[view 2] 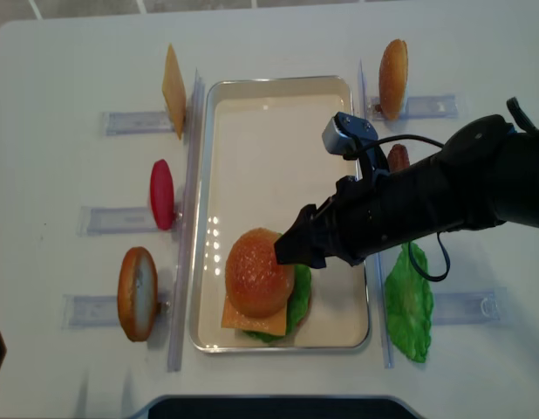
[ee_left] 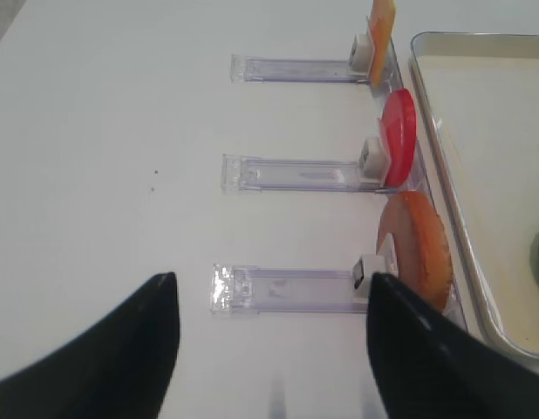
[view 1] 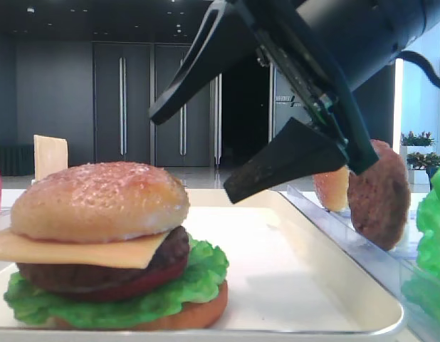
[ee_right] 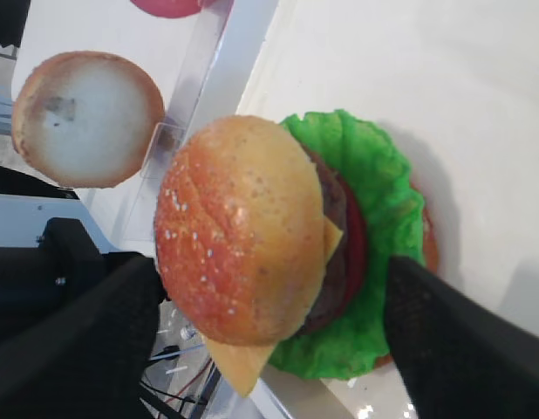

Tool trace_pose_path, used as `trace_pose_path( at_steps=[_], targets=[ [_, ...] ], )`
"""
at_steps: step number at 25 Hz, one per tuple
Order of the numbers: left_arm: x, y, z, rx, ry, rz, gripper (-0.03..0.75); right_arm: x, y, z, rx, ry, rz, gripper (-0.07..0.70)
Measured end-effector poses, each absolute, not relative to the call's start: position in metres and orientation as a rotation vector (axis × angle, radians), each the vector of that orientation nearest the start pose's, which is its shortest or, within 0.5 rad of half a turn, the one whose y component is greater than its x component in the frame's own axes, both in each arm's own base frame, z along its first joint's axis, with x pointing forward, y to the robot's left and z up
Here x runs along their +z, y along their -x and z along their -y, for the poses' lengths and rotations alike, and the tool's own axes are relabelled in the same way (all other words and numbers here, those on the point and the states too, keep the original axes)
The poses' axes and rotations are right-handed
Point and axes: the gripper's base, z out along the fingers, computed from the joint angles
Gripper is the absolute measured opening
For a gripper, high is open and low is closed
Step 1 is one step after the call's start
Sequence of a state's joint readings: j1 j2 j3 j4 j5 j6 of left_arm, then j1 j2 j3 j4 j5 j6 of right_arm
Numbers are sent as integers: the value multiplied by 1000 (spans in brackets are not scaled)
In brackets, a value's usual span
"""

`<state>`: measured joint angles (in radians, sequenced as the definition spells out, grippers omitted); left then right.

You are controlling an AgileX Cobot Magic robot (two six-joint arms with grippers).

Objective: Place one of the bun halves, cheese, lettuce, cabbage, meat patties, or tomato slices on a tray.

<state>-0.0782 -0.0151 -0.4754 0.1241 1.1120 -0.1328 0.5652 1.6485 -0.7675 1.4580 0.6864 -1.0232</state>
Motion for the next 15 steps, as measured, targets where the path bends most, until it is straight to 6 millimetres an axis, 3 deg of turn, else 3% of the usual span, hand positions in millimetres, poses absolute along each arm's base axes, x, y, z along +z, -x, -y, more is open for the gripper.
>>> trace_pose_path(
  at_steps=[7,15],
  targets=[
    [267,6,-11,23,66,-2097,513,216,-219,-187,1154,571,-2446,542],
    [267,6,-11,23,66,-2097,513,252,-219,-132,910,477,-2445,542]
  ],
)
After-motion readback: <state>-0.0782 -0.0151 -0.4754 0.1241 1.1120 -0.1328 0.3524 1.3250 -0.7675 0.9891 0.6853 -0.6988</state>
